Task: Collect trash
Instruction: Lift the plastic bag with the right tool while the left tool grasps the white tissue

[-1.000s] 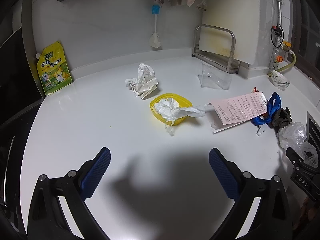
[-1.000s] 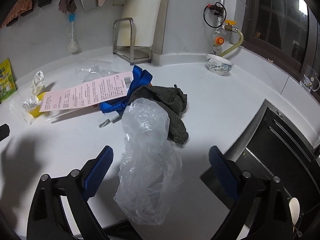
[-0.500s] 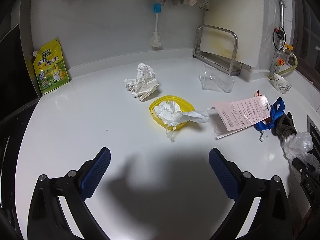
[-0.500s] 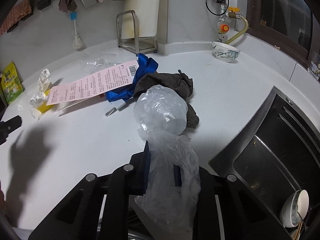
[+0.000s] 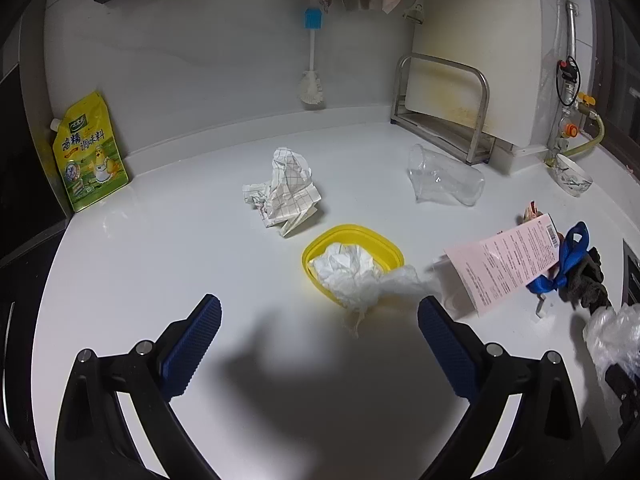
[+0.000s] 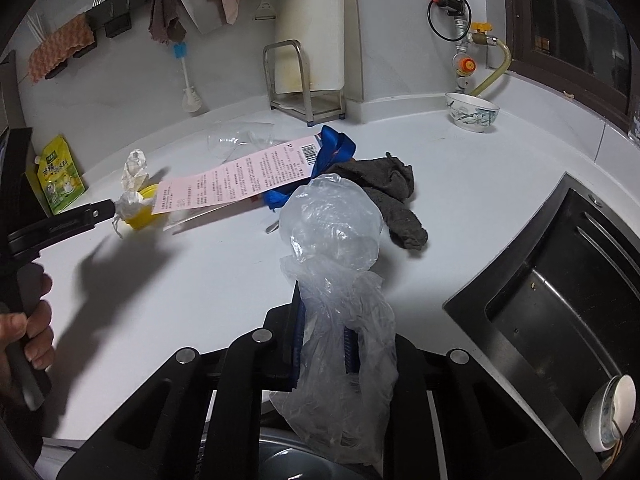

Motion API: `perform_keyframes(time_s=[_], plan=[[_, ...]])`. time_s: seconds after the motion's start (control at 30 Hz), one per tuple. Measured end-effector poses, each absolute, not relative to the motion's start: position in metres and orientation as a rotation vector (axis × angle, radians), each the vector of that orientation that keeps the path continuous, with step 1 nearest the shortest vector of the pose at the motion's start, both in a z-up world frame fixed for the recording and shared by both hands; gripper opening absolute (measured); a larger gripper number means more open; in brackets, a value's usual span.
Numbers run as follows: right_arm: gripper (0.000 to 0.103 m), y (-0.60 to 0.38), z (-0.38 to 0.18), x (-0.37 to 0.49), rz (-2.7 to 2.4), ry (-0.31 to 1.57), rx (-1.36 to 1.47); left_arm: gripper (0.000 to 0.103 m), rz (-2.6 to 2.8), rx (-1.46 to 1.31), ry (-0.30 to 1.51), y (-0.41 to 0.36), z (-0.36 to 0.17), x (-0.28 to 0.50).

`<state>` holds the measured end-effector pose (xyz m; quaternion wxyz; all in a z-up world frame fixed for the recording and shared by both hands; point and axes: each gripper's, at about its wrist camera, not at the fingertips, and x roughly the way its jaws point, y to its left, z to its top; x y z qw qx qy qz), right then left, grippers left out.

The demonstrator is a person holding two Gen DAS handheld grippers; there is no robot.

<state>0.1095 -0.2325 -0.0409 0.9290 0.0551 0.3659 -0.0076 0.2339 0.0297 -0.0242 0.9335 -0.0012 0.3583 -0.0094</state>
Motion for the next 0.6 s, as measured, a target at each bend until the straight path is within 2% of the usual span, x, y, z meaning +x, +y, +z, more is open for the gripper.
perform_keyframes(time_s=[0.43,0.53,0.6], plan=[[0.016,-0.230,-0.042,0.109,-0.004,0.748,0.123,0.094,-0.027,-0.020,0.772,0.022,-0.038,0.264],[0.016,-0.231,-0.042,0.109,-0.004,0.749,0.126,0.077,-0.025,0.008,0.783,0.018,-0.041,0.266],[0.016,-0.231,-0.043,0.109,-0.004,0.750,0.128,0.062,-0.036,0.016,0.805,0.016,-0.045,0.268]])
